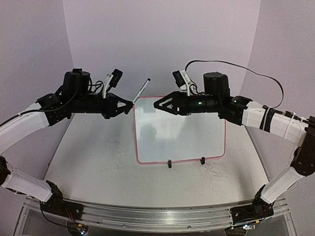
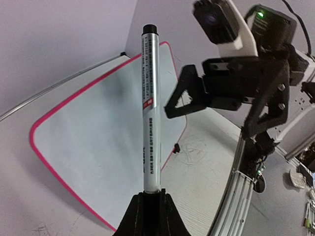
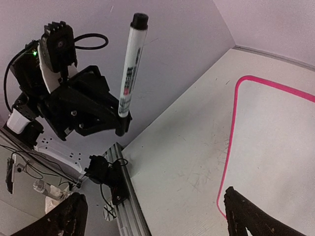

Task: Write a sentence on the whiteboard
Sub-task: Pass from the left arm to the right

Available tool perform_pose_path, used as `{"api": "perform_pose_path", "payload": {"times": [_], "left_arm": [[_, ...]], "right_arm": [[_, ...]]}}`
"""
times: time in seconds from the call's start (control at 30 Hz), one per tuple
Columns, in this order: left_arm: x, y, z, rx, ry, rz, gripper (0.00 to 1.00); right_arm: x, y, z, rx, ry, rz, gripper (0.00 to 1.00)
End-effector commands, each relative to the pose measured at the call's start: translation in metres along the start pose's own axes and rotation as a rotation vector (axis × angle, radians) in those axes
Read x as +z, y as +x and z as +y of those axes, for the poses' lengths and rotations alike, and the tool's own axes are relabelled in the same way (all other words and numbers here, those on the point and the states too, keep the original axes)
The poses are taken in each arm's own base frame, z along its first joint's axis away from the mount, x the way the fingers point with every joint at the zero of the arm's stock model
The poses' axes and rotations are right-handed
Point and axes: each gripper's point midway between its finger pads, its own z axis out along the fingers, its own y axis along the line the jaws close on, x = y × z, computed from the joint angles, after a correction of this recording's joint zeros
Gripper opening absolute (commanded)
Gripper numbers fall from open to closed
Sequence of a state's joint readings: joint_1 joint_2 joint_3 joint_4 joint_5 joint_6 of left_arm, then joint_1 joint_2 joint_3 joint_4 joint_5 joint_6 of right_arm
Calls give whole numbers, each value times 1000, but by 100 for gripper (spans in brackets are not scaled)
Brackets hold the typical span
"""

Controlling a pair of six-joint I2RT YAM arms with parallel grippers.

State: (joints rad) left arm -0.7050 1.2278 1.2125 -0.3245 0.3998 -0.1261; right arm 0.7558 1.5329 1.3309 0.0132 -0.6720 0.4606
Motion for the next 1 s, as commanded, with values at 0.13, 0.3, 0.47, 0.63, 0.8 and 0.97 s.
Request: {"api": "perform_pose_path", "payload": {"times": [0.13, 0.3, 0.47, 0.63, 0.8, 0.97], "left_arm": [[30, 19, -41, 62, 221, 72, 0], [36, 26, -49, 68, 256, 95, 0], [44, 39, -56, 56, 299, 137, 0], [48, 50, -57, 45, 312, 179, 0], [54, 66, -61, 38, 333, 227, 0], [61, 77, -63, 43, 345, 275, 0]], "right_arm": [[-6, -22, 10, 48, -164, 24, 92], [-6, -10, 5, 76, -202, 72, 90], [-6, -2, 7, 49, -230, 95, 89], [-17, 6, -2, 56, -215, 100, 98], [-24, 17, -8, 56, -216, 122, 98], [-31, 24, -17, 58, -193, 129, 98]]}}
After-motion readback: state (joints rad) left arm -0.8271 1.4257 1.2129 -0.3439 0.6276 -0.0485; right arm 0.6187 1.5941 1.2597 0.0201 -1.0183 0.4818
